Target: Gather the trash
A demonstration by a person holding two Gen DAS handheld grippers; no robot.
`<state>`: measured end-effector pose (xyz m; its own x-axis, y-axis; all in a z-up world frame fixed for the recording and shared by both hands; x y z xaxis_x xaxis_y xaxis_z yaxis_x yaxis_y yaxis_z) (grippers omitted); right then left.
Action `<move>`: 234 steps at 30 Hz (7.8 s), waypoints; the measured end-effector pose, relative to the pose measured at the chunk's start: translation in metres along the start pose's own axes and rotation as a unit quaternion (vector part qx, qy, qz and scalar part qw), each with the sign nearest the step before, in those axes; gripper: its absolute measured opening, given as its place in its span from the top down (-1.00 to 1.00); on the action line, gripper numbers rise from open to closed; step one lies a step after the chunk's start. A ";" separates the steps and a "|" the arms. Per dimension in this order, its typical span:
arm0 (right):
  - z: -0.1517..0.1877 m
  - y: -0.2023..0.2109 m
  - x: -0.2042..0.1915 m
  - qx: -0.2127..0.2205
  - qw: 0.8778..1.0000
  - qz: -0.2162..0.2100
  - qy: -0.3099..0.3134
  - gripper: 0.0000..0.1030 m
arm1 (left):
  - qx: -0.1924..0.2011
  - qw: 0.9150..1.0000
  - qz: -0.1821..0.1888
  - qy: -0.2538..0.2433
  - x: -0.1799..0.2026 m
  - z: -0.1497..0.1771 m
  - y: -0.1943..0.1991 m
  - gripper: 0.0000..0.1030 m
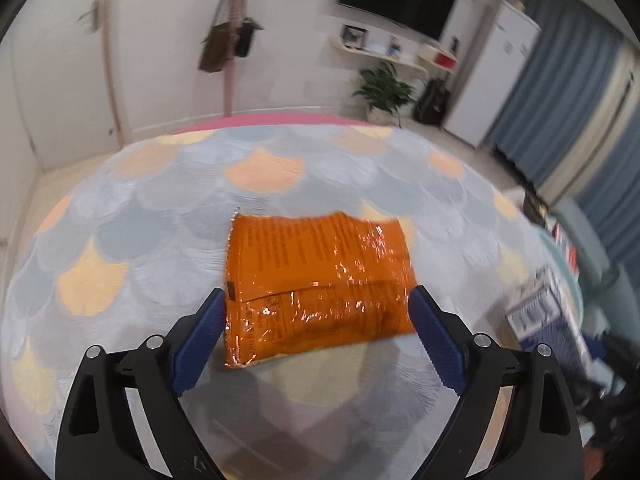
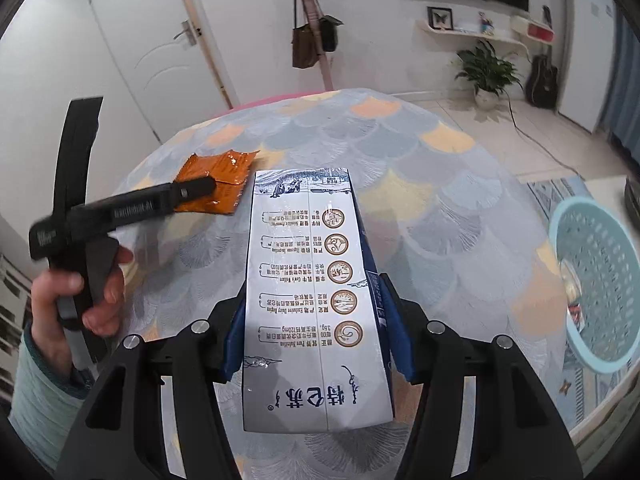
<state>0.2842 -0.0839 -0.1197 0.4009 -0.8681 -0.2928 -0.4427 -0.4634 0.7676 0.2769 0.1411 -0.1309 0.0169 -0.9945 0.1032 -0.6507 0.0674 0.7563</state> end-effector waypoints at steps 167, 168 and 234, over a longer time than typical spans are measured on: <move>0.091 0.156 0.053 0.292 0.926 0.205 -0.126 -0.59 | 0.256 0.964 -0.041 -0.055 0.158 0.086 0.113 -0.85; 0.090 0.156 0.053 0.292 0.926 0.205 -0.126 -0.59 | 0.257 0.964 -0.041 -0.055 0.159 0.086 0.113 -0.85; 0.095 0.145 0.052 0.280 0.931 0.201 -0.122 -0.59 | 0.260 0.962 -0.068 -0.041 0.145 0.082 0.122 -0.86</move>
<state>0.1641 -0.2131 -0.0775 -0.0515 -0.9742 -0.2198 -0.8937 -0.0532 0.4454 0.1381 -0.0019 -0.0764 0.0830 -0.9956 -0.0426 -0.9393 -0.0925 0.3305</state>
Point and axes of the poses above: each gripper's, at about its wrist camera, not at the fingertips, and y roughly against the way its jaws point, x to its right, z to its underside, the point moved 1 cm from there along -y, roughly the way its jaws point, and after that the axes turned 8 degrees about -y, right-handed, at the moved point
